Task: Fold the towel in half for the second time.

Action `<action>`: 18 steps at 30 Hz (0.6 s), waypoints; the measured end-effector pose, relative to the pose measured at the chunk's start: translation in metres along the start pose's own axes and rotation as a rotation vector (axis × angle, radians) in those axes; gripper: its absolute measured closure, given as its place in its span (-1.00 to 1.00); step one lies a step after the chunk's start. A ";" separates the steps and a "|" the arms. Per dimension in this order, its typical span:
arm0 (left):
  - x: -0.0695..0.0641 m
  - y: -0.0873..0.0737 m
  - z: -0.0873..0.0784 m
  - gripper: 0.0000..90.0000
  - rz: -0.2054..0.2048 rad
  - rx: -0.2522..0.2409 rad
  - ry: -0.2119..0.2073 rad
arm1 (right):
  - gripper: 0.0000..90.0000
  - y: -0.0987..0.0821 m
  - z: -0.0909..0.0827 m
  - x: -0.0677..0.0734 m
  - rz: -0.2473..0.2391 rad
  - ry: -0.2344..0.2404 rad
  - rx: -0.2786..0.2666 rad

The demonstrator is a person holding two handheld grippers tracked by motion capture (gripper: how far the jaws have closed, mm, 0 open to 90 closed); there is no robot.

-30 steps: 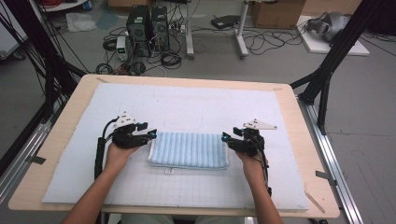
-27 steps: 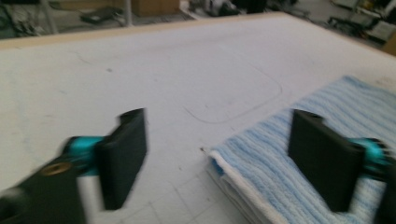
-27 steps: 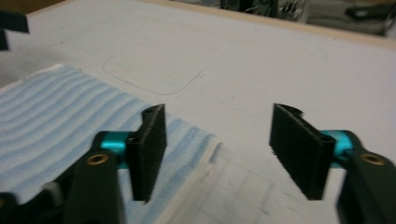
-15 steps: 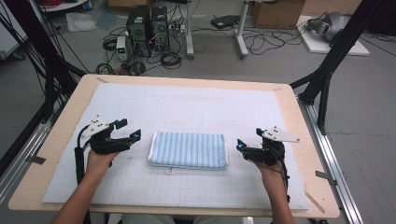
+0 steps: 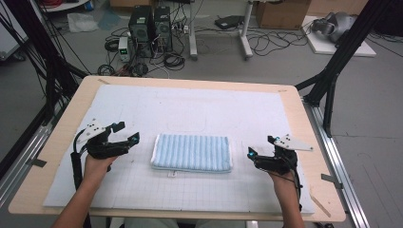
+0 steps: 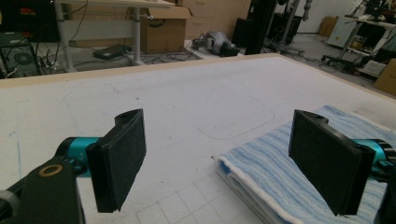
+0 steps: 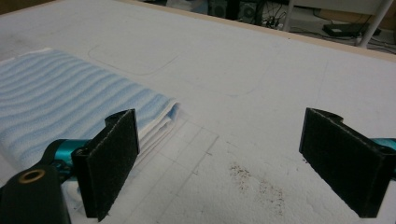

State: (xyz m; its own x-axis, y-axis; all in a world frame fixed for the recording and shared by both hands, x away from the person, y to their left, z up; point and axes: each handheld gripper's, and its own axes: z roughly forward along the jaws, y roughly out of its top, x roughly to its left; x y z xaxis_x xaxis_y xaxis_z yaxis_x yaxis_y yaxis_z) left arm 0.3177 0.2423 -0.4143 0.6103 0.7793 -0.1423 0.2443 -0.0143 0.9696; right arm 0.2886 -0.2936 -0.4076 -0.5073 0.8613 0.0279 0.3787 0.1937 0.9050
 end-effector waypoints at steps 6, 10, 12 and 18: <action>0.000 0.000 -0.003 -0.56 0.005 -0.002 -0.002 | -0.75 0.001 0.000 0.002 -0.018 -0.005 0.006; 0.001 -0.001 -0.005 -0.56 0.002 0.001 0.007 | -0.75 0.004 0.002 0.005 -0.023 -0.002 -0.002; 0.001 -0.002 -0.005 -0.56 0.005 0.003 0.012 | -0.75 0.004 0.004 0.005 -0.026 0.000 0.000; 0.002 -0.004 -0.005 -0.55 0.005 0.016 0.016 | -0.75 0.004 0.007 0.005 -0.030 0.005 0.007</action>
State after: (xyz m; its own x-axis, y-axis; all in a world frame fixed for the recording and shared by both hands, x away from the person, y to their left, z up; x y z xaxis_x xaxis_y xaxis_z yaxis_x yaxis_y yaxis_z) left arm 0.3146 0.2472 -0.4177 0.5990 0.7894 -0.1344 0.2535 -0.0277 0.9669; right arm 0.2924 -0.2851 -0.4069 -0.5221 0.8529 0.0026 0.3682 0.2227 0.9027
